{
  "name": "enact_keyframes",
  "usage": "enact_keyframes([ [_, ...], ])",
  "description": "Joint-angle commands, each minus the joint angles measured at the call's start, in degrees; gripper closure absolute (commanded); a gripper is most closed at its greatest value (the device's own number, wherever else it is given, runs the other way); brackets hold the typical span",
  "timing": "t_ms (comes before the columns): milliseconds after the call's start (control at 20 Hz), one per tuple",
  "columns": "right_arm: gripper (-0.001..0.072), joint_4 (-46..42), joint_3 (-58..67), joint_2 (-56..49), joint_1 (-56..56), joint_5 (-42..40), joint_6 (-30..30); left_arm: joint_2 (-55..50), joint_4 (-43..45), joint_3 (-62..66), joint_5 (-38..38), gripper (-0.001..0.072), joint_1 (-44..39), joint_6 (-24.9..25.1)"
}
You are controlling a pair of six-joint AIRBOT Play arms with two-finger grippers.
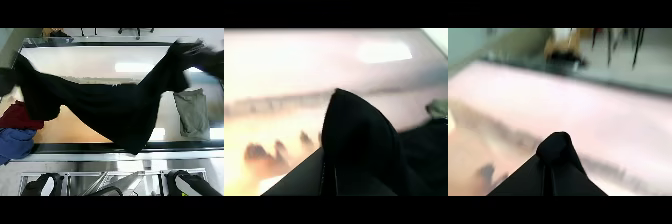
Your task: Fold the shirts.
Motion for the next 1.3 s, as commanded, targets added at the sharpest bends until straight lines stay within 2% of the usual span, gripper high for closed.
enact_keyframes([
  [0,0.0690,-0.22,-2.73,-15.72,0.07,4.33,3.41,-5.22,3.15,-14.51,6.49,0.0692,-5.75,0.96],
  [50,0.0680,-0.24,-3.10,-20.46,0.07,4.92,5.99,-7.82,4.61,-17.70,8.48,0.0692,-7.48,1.03],
  [100,0.0536,-0.17,-3.19,-24.59,0.07,5.99,8.07,-10.29,6.21,-20.17,9.73,0.0691,-8.87,1.01],
  [150,0.0297,-0.17,-3.19,-28.41,0.07,6.93,9.16,-13.14,8.17,-22.25,10.62,0.0691,-10.08,0.96],
  [200,0.0274,-0.26,-3.19,-30.82,-0.22,7.72,9.20,-15.85,9.70,-23.45,11.47,0.0692,-10.62,0.96],
  [400,0.0280,-0.28,-3.19,-29.94,-4.70,12.92,10.19,-25.66,10.60,-23.76,15.91,0.0692,-9.68,0.98],
  [500,0.0290,-1.68,-3.65,-26.71,-7.17,17.68,14.01,-29.88,10.64,-21.59,16.09,0.0692,-8.39,1.55],
  [550,0.0366,-4.35,-5.27,-24.44,-7.61,19.74,16.28,-31.74,10.88,-19.98,15.63,0.0691,-7.76,2.23],
  [600,0.0392,-7.56,-8.55,-21.57,-7.41,21.05,18.43,-33.20,11.08,-18.43,15.23,0.0692,-7.34,2.58],
  [700,0.0389,-11.19,-19.02,-14.45,-5.95,21.03,22.47,-34.88,11.08,-15.63,15.26,0.0692,-7.32,3.28],
  [850,0.0385,-10.67,-37.27,-3.45,-1.86,14.29,28.09,-35.50,11.06,-12.63,15.45,0.0692,-7.93,3.56],
  [900,0.0311,-10.21,-42.69,-0.55,0.44,10.67,29.94,-35.50,10.93,-12.07,15.37,0.0692,-7.91,3.54],
  [950,0.0203,-9.11,-46.86,1.40,2.64,7.54,31.15,-35.50,11.06,-11.67,15.28,0.0692,-7.89,3.56],
  [1100,0.0212,-2.75,-53.75,2.84,10.23,1.31,31.45,-35.47,11.13,-11.69,14.60,0.0692,-7.34,3.58],
  [1250,0.0215,-2.54,-54.03,0.72,19.02,-5.49,31.50,-35.45,11.10,-11.69,14.21,0.0692,-7.32,4.39],
])
